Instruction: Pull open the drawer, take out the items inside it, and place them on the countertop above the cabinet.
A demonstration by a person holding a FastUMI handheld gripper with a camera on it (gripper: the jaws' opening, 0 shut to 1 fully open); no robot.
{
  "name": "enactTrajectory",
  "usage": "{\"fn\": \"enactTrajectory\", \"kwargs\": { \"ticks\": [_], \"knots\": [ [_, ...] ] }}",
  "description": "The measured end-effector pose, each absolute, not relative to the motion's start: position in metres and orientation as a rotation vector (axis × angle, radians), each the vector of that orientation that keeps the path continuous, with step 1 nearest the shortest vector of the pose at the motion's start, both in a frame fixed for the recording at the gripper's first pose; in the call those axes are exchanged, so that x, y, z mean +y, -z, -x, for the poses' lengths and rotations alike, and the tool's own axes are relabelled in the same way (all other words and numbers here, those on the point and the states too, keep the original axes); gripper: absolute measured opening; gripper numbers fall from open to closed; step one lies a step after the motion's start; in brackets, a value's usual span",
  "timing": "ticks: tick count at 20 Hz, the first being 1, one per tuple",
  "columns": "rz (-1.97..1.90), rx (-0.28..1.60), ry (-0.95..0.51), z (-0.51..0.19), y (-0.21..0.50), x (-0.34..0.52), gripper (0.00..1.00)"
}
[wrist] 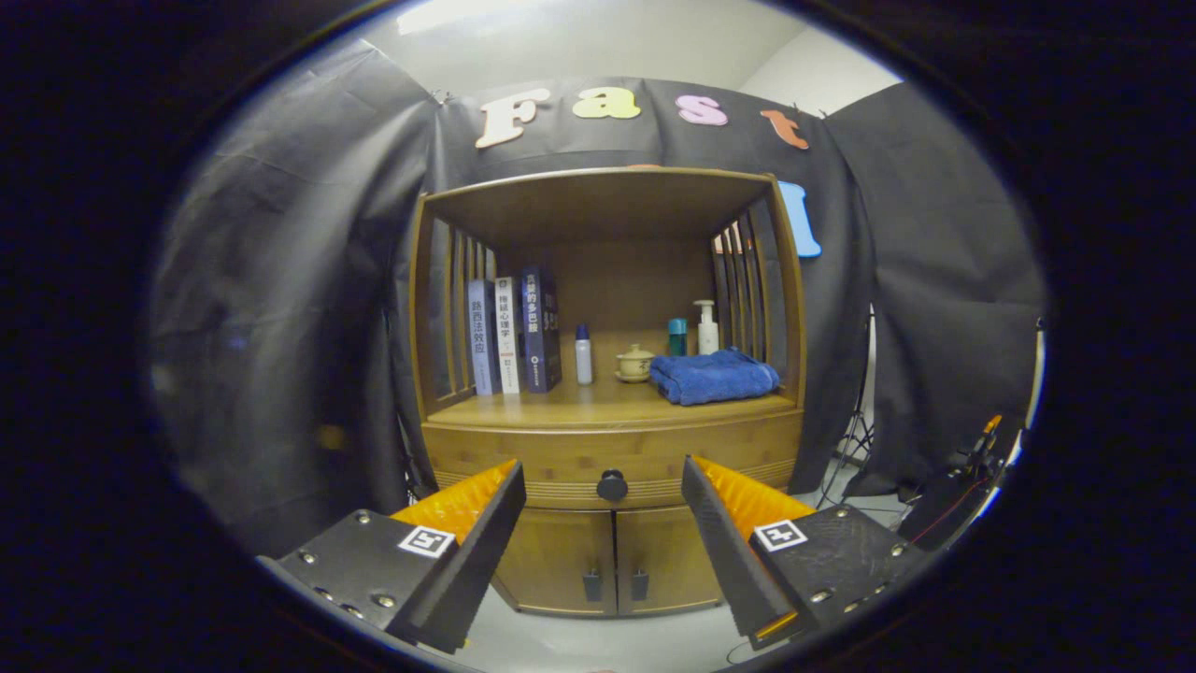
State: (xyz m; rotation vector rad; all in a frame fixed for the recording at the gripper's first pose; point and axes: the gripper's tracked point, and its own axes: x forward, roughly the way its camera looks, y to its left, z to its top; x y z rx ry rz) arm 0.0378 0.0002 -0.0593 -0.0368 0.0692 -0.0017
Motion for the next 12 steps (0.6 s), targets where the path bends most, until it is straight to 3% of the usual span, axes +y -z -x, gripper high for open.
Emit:
{"fn": "enactTrajectory", "kwargs": {
  "ticks": [12],
  "knots": [
    [0.025,0.23,0.027,-0.174,0.161,-0.011,1.0]
  ]
}}
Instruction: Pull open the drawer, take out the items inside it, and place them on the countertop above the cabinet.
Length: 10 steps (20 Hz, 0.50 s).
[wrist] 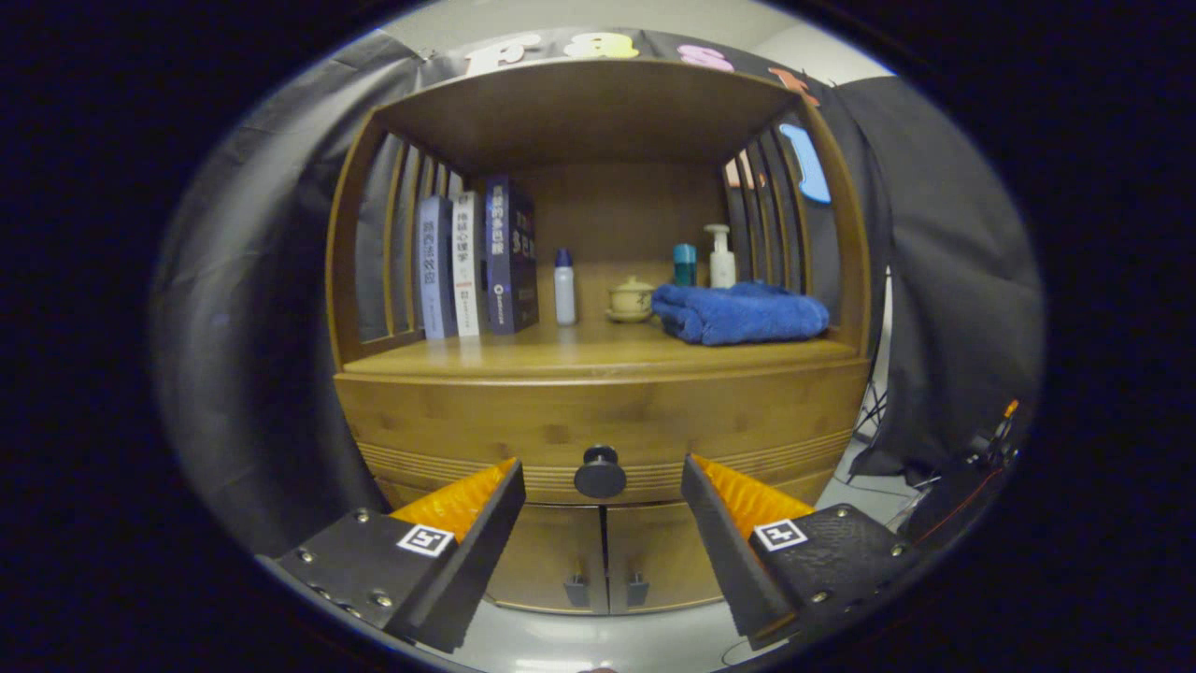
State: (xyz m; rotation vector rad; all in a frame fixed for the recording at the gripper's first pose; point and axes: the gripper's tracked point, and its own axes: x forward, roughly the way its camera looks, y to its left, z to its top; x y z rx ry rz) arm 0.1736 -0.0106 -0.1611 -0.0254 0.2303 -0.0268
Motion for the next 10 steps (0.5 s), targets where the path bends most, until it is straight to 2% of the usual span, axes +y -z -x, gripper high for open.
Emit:
{"fn": "enactTrajectory", "kwargs": {
  "ticks": [4,8,9,10],
  "knots": [
    [0.024,0.293,0.063,-0.213,0.183,-0.023,1.0],
    [0.046,0.42,0.022,-0.235,0.22,-0.01,0.74],
    [0.022,0.366,0.03,-0.244,0.206,-0.011,0.68],
    [0.04,0.417,0.031,-0.235,0.211,-0.009,0.53]
  ]
}}
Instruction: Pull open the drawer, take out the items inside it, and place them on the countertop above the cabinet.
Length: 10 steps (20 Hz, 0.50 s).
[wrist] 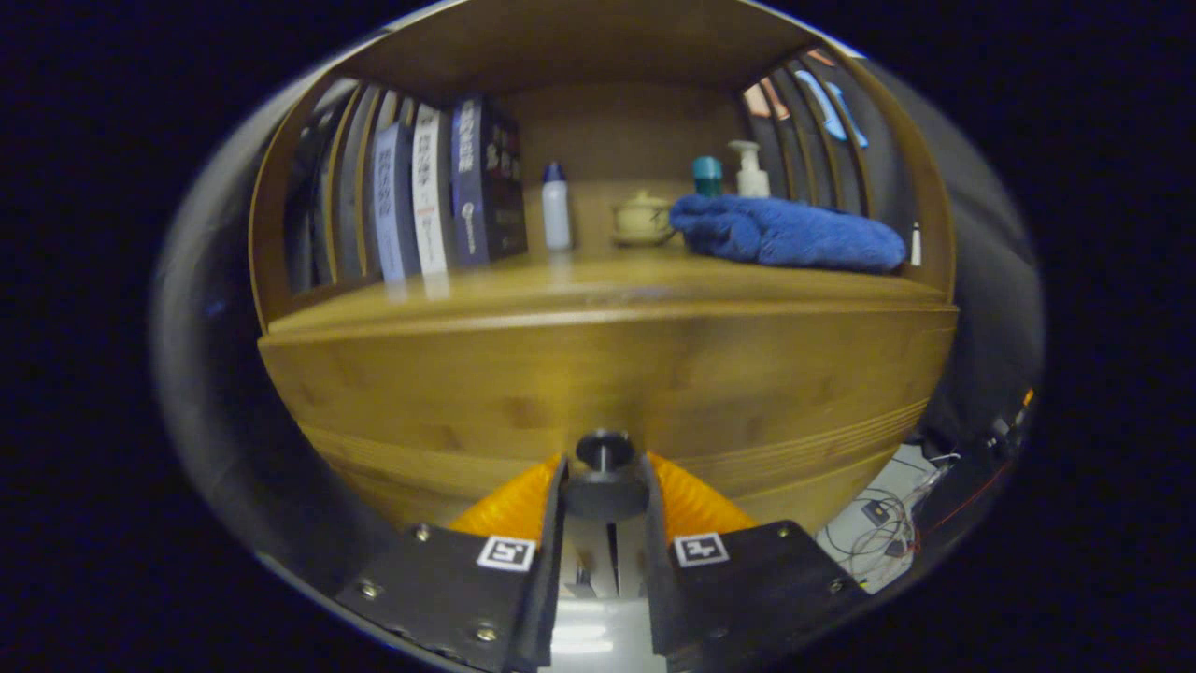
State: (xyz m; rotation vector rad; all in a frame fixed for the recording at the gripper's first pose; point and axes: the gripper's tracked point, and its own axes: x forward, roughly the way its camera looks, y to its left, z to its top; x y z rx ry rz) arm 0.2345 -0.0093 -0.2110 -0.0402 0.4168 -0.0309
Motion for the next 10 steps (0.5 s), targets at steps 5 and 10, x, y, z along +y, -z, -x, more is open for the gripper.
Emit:
{"fn": "enactTrajectory", "kwargs": {
  "ticks": [5,10],
  "knots": [
    [0.021,0.361,0.039,-0.2341,0.2104,-0.0095,0.39],
    [-0.007,0.349,0.074,-0.2362,0.2102,-0.0098,0.42]
  ]
}}
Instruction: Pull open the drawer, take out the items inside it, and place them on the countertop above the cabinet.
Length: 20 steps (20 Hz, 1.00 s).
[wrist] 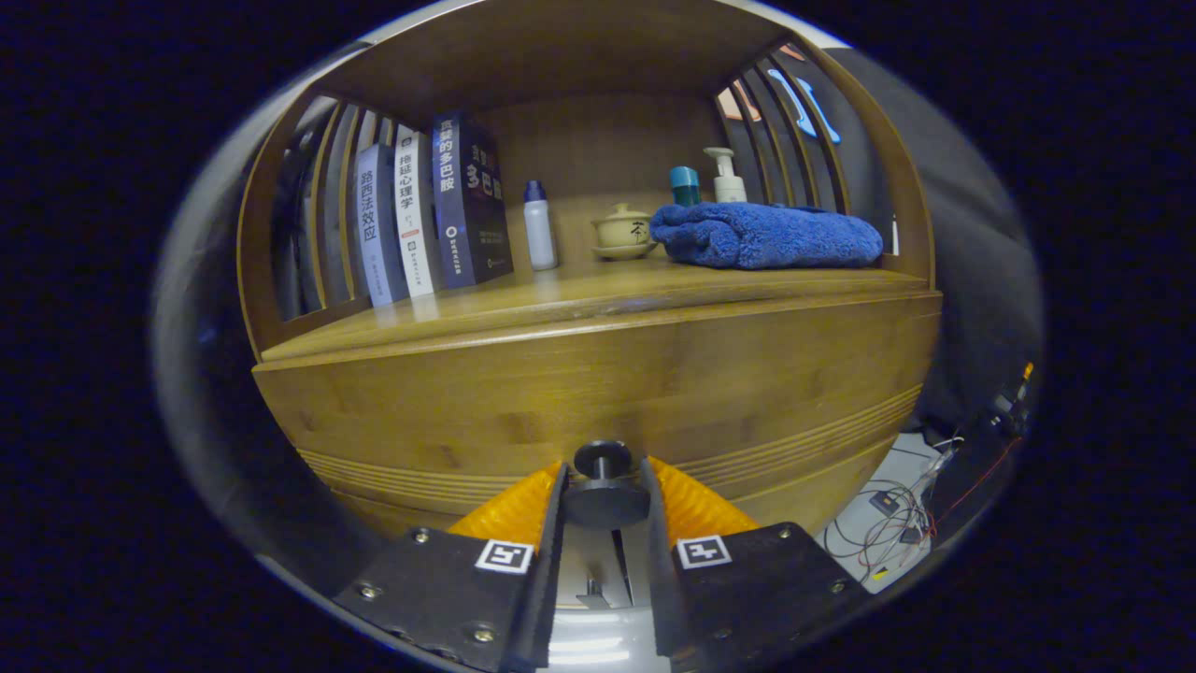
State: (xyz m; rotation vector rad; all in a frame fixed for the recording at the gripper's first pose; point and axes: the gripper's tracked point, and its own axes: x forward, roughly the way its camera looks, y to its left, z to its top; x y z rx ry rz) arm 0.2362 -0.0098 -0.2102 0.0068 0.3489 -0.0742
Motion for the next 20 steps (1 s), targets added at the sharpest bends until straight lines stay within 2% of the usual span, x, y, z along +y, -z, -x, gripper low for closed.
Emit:
{"fn": "enactTrajectory", "kwargs": {
  "ticks": [1,2,12,13,20],
  "knots": [
    [0.025,0.351,0.065,-0.237,0.213,-0.01,0.42],
    [0.046,0.353,0.052,-0.234,0.211,-0.01,0.36],
    [0.112,0.313,-0.015,-0.174,0.197,-0.006,0.36],
    [0.11,0.307,-0.016,-0.166,0.199,-0.007,0.25],
    [0.12,0.272,-0.037,-0.11,0.193,-0.007,0.25]
  ]
}}
